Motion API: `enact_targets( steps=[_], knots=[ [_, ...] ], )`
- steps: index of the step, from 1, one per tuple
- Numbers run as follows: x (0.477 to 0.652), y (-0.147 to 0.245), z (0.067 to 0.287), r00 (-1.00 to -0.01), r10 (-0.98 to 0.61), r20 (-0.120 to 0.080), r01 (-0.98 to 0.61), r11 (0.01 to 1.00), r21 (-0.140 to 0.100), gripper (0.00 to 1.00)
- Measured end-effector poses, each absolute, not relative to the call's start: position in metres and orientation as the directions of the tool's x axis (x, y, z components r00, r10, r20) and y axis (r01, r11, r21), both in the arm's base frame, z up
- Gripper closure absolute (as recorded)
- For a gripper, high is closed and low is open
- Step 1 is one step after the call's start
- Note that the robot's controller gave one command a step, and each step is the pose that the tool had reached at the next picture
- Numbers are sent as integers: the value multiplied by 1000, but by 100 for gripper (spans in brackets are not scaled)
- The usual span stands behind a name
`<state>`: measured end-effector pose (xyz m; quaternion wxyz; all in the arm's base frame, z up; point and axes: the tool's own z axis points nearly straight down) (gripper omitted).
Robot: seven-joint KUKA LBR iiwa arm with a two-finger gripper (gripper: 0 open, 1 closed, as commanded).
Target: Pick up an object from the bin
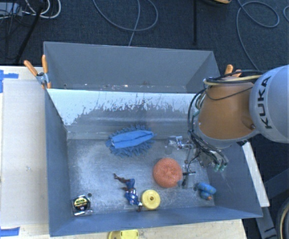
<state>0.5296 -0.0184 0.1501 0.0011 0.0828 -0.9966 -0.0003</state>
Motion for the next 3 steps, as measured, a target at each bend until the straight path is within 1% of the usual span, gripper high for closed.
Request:
enact_targets(
  steps=[1,2,3],
  knots=[
    [530,-14,138,-1000,2,5,2,1000,1,0],
    [520,-5,109,-975,-223,1,-223,975,1,0],
    [534,7,80,-1000,20,-3,20,1000,2,100]
  ],
)
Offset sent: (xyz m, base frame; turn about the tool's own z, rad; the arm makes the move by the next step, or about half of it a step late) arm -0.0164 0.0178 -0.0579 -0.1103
